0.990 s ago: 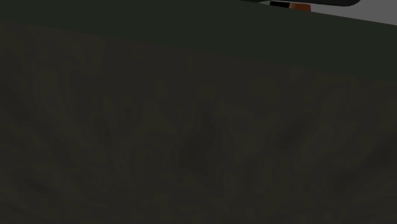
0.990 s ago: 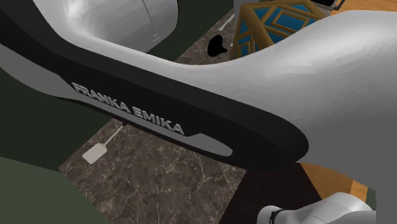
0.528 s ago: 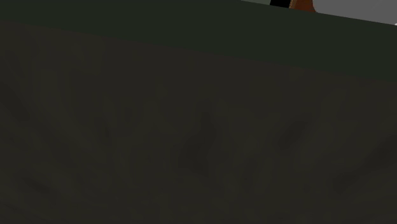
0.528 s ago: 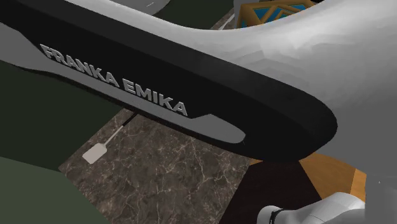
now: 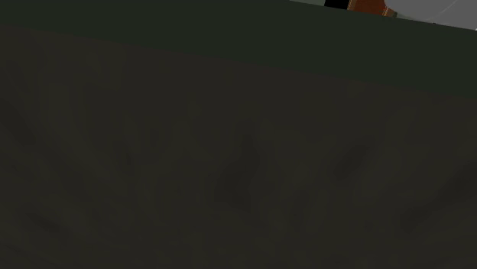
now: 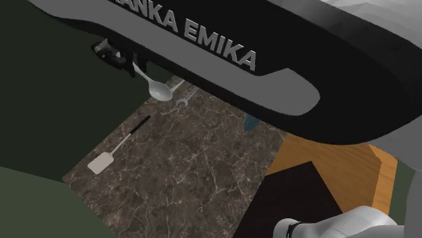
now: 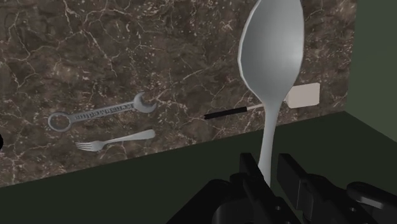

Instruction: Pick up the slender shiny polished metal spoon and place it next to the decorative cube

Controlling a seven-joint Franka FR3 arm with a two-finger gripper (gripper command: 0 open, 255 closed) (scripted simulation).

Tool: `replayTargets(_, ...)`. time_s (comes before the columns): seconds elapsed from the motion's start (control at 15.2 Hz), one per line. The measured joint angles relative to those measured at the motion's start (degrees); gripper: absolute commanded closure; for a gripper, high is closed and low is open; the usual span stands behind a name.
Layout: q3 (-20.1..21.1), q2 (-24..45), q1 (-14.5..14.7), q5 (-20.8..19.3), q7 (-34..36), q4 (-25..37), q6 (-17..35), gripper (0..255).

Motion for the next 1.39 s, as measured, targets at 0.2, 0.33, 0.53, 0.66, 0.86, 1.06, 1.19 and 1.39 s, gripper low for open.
replayTargets(0.2, -2.4, -2.7, -2.3, 1.9, -4.6, -3.1, 0.2, 255)
replayTargets(0.33, -3.8, -2.6, -3.6, 2.4, -7.3, -2.6, -0.6, 255)
replayTargets(0.53, -6.4, -3.9, -5.8, 3.7, -12.0, -4.0, -1.1, 255)
replayTargets(0.66, -8.0, -4.8, -7.1, 4.4, -14.9, -5.1, -1.2, 255)
replayTargets(0.86, -10.3, -4.7, -8.9, 5.0, -18.9, -4.7, -2.2, 255)
replayTargets(1.06, -12.7, -4.4, -10.8, 5.7, -23.2, -4.3, -3.1, 255)
replayTargets(1.19, -13.6, -4.2, -11.6, 5.9, -24.8, -4.5, -3.0, 255)
replayTargets(1.39, -13.9, -5.0, -11.8, 6.1, -25.7, -7.5, -1.0, 255)
